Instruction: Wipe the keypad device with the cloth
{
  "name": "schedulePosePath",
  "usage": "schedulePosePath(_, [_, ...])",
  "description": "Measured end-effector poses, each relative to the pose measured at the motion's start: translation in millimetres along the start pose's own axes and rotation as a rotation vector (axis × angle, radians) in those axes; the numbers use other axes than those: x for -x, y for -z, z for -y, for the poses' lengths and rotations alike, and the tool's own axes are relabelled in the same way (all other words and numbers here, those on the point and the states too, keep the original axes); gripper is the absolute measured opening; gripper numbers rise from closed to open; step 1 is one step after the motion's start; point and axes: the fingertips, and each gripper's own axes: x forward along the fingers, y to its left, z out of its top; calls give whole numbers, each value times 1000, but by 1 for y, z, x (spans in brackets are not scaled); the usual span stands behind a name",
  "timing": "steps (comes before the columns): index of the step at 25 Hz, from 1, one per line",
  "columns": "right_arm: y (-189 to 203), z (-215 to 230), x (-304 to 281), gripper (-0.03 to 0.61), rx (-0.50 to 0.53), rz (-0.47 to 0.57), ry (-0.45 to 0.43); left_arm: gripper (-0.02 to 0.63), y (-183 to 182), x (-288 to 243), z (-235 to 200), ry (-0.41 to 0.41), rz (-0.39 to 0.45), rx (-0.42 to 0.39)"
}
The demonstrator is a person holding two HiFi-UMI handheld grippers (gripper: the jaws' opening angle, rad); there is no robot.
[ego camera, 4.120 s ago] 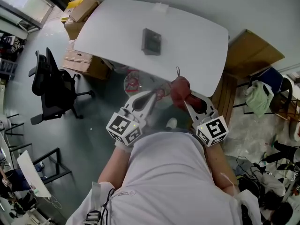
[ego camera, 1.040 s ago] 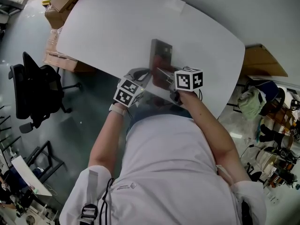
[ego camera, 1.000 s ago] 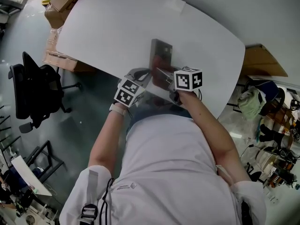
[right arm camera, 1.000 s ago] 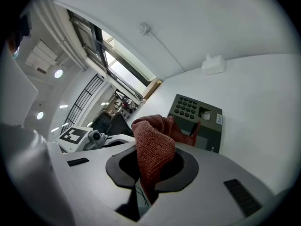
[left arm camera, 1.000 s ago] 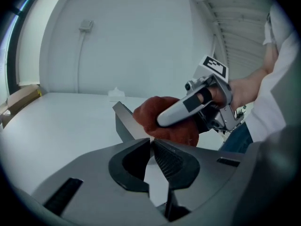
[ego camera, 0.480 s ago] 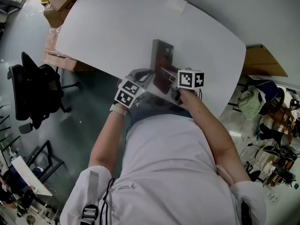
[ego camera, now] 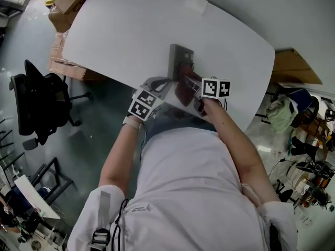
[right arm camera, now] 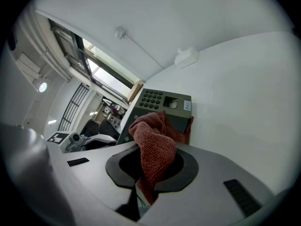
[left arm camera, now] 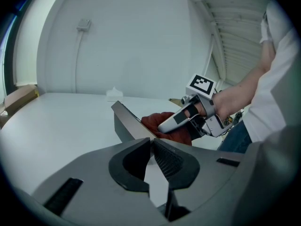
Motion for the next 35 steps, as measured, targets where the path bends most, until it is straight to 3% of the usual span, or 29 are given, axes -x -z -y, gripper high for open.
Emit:
schedulePosePath(17, [27, 65, 13, 55, -91, -29, 124, 12, 6, 5, 11, -2, 3, 35])
schedulePosePath(21, [30, 70, 15, 55, -99, -16, 112, 12, 16, 6, 12, -23, -23, 23])
schedulePosePath(27, [18, 57, 23, 55, -56, 11, 105, 12, 17, 18, 4, -69, -1, 43])
schedulePosePath(35, [-25, -15, 22, 55, -4, 62, -50, 12, -8, 13, 1, -88, 30, -16])
